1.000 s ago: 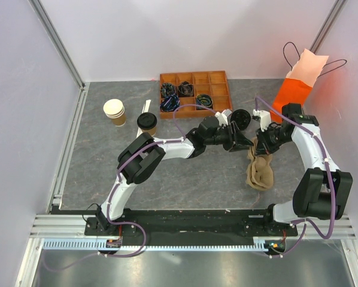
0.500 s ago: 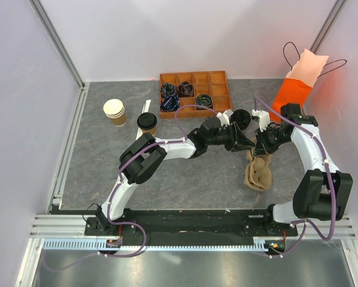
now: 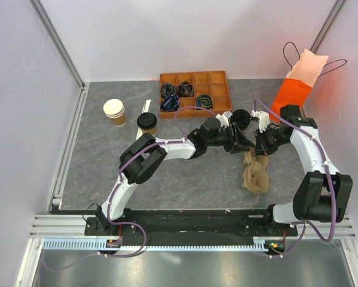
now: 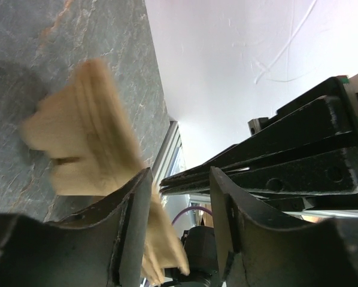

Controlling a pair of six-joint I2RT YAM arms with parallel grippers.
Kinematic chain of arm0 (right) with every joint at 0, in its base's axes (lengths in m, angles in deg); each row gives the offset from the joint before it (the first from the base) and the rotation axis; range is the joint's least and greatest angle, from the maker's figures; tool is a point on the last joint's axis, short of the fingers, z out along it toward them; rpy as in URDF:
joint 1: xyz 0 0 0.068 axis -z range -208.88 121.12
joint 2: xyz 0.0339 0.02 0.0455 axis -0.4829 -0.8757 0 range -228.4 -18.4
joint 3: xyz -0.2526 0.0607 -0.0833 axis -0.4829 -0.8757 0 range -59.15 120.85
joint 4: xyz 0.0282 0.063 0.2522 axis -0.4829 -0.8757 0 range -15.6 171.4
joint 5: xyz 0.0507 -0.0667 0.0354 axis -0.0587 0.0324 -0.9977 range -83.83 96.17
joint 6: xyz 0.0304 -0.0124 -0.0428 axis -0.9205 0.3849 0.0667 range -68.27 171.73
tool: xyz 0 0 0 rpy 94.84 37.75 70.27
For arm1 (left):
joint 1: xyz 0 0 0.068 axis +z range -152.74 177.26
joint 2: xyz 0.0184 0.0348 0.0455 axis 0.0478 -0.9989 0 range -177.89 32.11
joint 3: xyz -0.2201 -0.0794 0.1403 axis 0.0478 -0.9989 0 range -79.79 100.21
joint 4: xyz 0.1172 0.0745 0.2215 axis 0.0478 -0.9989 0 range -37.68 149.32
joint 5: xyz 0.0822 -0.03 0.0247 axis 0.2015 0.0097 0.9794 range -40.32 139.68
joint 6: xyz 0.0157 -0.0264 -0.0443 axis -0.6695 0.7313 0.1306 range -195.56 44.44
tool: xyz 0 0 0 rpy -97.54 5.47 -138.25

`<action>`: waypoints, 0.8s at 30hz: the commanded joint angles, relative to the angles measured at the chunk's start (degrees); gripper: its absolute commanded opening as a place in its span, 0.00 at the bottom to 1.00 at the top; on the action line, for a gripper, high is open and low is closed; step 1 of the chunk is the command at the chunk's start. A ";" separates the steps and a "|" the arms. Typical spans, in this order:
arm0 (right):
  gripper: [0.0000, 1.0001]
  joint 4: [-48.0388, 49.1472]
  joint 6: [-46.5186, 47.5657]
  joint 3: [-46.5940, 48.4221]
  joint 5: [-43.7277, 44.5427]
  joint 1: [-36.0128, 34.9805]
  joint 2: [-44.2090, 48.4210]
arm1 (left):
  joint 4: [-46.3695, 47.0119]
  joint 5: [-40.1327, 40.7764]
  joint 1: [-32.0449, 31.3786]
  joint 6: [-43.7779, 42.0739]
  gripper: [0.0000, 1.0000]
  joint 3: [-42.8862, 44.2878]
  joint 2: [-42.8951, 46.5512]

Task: Pack the takeout coffee

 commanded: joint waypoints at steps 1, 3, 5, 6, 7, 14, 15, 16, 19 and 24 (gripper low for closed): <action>0.00 2.74 -1.69 -0.31 -0.53 -0.44 2.18 | -0.04 1.09 -0.18 1.24 0.51 -1.82 -0.06; 0.00 2.74 -1.69 -0.31 -0.80 -0.44 2.09 | -0.04 1.09 -0.09 1.32 0.51 -2.08 -0.06; 0.00 2.91 -1.95 -0.31 -0.97 -0.44 2.18 | 0.13 1.18 -0.09 1.41 0.51 -2.00 -0.23; 0.00 3.00 -1.87 -0.40 -0.97 -0.44 2.09 | 0.22 1.09 -0.18 1.41 0.51 -2.00 -0.32; 0.00 2.91 -1.95 -0.40 -0.80 -0.44 1.92 | 0.40 1.00 -0.09 1.41 0.51 -1.91 -0.41; 0.31 1.76 -4.67 -0.49 0.52 -1.49 0.15 | 3.47 -0.22 1.22 2.03 0.52 -4.62 2.05; 0.39 3.25 -6.16 -1.45 0.70 -1.84 1.37 | 3.82 -0.31 2.27 2.03 0.52 -5.42 2.92; 0.44 4.31 -8.96 -1.89 0.87 -2.10 2.08 | 3.83 -0.49 2.89 1.94 0.53 -6.21 4.76; 0.56 7.39 -13.37 -3.56 1.66 -4.12 4.02 | 3.48 -1.45 5.18 1.06 0.54 -9.55 7.49; 0.54 11.43 -20.05 -6.89 4.82 -10.10 3.41 | 3.30 -1.63 7.03 0.18 0.56 -13.94 11.37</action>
